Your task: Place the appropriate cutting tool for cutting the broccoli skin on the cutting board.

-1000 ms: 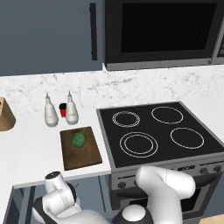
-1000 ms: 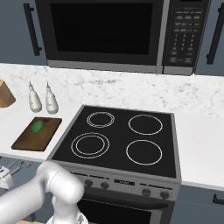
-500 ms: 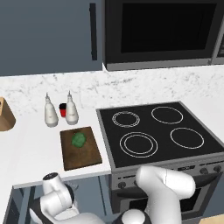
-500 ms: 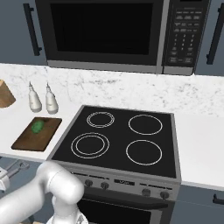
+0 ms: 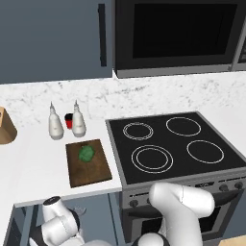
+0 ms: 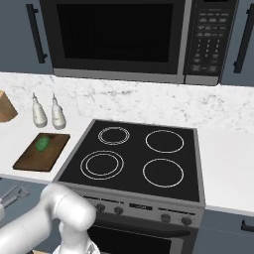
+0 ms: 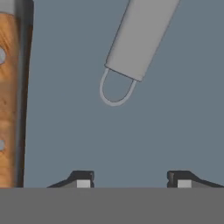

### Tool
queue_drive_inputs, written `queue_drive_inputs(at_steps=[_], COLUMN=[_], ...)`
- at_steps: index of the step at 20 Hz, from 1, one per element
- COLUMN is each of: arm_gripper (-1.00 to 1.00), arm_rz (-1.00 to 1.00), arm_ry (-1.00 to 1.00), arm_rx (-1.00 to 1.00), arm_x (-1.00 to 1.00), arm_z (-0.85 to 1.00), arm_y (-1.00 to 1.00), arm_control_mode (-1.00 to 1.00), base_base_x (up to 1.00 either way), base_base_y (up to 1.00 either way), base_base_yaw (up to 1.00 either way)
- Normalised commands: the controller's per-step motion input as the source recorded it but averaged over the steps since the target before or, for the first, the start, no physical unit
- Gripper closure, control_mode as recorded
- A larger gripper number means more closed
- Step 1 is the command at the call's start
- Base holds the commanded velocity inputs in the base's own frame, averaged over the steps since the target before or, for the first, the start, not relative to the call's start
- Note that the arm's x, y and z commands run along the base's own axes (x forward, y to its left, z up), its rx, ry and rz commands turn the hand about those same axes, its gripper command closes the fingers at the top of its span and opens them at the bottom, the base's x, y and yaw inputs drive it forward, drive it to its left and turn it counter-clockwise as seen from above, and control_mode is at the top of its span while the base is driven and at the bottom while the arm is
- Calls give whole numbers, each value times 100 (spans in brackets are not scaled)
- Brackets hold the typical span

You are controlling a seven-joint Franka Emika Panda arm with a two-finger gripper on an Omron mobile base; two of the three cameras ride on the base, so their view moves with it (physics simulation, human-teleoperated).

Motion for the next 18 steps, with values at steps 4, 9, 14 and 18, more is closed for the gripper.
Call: queue_drive_inputs(at_steps=[4,9,14,18], arm_gripper=[-100,-100,-100,-100], arm_rz=[0,0,0,0], arm_ry=[0,0,0,0], arm_rx=[-1,0,0,0], arm_x=[-20,5,8,0], arm_z=[-21,17,25,3], arm_y=[9,0,0,0], arm_control_mode=[-100,-100,-100,-100], base_base_x=[0,0,0,0], base_base_y=[0,0,0,0], base_base_yaw=[0,0,0,0])
